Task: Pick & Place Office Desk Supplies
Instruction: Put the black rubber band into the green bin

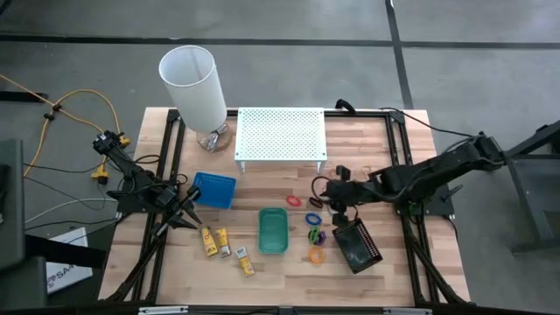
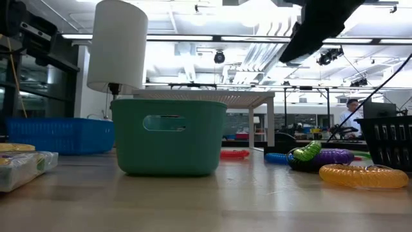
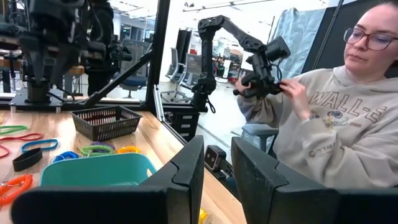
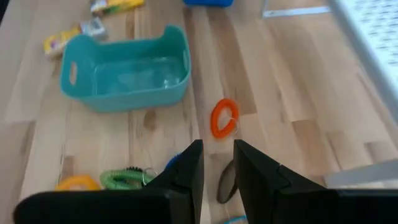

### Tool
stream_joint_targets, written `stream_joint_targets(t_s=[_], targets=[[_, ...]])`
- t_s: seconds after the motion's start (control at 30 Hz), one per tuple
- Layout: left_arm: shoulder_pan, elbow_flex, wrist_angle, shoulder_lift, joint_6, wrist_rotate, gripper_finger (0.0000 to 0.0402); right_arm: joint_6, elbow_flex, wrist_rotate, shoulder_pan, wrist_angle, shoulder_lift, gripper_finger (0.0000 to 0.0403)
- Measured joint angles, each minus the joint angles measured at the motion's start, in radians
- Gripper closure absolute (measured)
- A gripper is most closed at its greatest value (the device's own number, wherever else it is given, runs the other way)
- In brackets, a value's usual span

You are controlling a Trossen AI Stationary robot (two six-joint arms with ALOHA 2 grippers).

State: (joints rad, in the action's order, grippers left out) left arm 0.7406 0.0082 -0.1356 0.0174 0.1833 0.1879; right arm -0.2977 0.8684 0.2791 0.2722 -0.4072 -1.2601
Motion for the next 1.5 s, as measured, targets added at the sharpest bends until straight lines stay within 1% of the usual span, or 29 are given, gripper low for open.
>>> stream_joint_targets(t_s=[0.07,0.2,0.37,0.63,0.8,1.23,1.5], targets=[[0.0,0.0,0.0,0.0,0.0,0.0,0.0323,0.012,0.0,-0.001,0.0,0.04,-0.039,0.0327],[0.0,0.0,0.0,0.0,0.0,0.0,0.0323,0.014,0.0,0.006,-0.001,0.064,-0.114,0.0327],[0.0,0.0,0.0,0.0,0.0,0.0,0.0323,0.008,0.0,-0.009,-0.026,0.06,-0.196,0.0327],[0.0,0.0,0.0,0.0,0.0,0.0,0.0323,0.007,0.0,-0.046,-0.058,0.061,-0.282,0.0327],[0.0,0.0,0.0,0.0,0.0,0.0,0.0323,-0.03,0.0,-0.047,-0.059,0.06,-0.318,0.0327],[0.0,0.0,0.0,0.0,0.0,0.0,0.0323,-0.147,-0.001,-0.02,-0.058,0.022,-0.32,0.0327],[0.0,0.0,0.0,0.0,0.0,0.0,0.0323,-0.175,-0.001,-0.046,-0.057,0.044,-0.398,0.0327]])
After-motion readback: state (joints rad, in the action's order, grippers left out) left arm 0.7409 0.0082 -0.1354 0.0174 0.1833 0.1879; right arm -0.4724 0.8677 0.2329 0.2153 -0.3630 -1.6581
